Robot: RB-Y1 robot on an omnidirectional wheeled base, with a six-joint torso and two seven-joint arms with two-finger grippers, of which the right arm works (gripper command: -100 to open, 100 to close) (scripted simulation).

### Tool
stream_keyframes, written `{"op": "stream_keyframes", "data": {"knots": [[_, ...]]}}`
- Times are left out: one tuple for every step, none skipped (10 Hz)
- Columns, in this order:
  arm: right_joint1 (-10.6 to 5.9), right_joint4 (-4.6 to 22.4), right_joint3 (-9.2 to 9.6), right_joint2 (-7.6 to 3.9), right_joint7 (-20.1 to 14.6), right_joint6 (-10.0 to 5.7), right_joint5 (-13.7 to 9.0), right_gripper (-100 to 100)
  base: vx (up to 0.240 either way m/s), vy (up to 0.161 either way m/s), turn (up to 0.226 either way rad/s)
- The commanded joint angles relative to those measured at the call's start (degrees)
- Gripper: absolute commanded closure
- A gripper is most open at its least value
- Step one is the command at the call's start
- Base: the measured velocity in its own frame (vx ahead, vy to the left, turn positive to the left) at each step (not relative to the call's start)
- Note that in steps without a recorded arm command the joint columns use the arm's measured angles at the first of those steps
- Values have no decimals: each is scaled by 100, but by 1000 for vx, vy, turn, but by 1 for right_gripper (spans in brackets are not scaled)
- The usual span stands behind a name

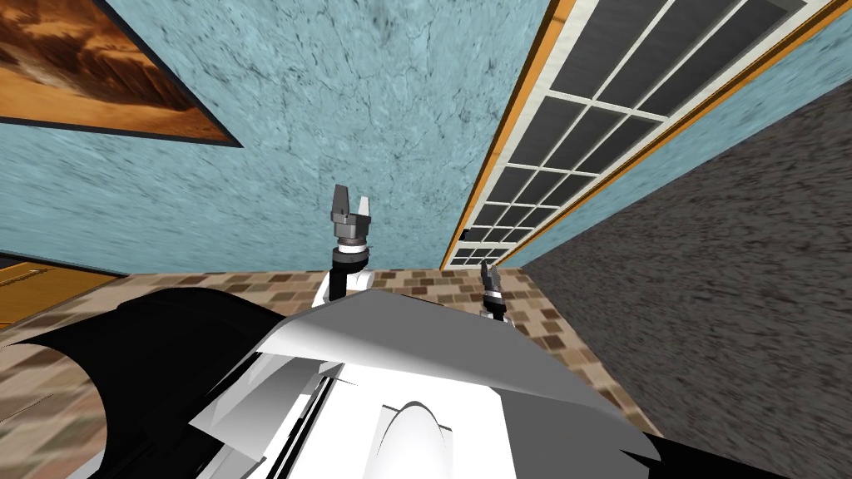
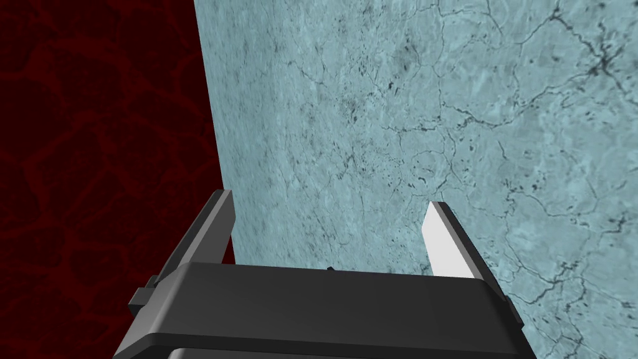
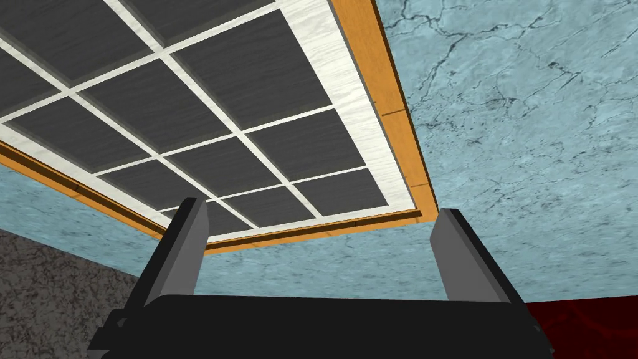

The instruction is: Pull the door open

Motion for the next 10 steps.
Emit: {"op": "stream_keyframes", "data": {"knots": [[-75,265,-37,-43,175,-90,70,-100,92,-28,47],[-119,409,-54,-58,277,-131,116,-100,99,-21,48],[-164,553,-70,-73,379,-172,162,-100,101,-24,36],[-208,696,-87,-88,481,-212,209,-100,99,-37,43],[-253,840,-103,-103,583,-253,255,-100,99,-35,40],[-297,983,-119,-117,684,-293,300,-100,91,-39,44],[-339,1118,-134,-130,780,-332,344,-100,79,-29,44],[-381,1253,-150,-143,876,-370,387,-100,84,-12,38],[-381,1253,-150,-143,876,-370,387,-100,58,-14,10],[-423,1389,-165,-155,972,-408,431,-100,53,-22,27]]}}
